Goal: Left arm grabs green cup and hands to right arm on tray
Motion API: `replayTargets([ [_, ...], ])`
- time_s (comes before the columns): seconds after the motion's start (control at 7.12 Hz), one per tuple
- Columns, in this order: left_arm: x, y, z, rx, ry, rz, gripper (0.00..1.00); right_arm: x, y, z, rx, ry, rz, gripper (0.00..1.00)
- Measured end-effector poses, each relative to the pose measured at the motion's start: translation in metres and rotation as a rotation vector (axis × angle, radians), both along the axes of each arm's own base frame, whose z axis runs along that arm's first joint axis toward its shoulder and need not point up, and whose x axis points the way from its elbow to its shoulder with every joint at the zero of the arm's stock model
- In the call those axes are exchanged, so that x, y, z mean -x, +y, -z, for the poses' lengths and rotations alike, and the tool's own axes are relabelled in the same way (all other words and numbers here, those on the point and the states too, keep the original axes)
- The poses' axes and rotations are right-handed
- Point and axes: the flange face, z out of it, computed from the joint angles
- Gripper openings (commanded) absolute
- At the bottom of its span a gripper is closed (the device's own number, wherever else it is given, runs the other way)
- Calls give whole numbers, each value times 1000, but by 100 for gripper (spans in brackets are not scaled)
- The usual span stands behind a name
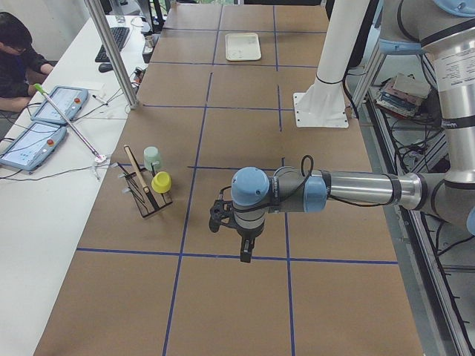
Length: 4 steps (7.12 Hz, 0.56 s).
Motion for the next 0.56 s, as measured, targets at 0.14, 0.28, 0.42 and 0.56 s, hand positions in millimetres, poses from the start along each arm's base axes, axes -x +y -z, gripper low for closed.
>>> replayTargets([
  [0.14, 0, 0, 1, -2, 1, -1, 100, 0, 0, 0, -1, 0, 0, 100],
  [0.28, 0, 0, 2, -5, 1, -2, 100, 0, 0, 0, -1, -1, 0, 100],
  [0.42, 0, 0, 3, -6, 0, -2, 100, 0, 0, 0, -1, -1, 0, 100],
  [0.56, 0, -1, 3, -7, -2, -2, 100, 0, 0, 0, -1, -2, 0, 100],
])
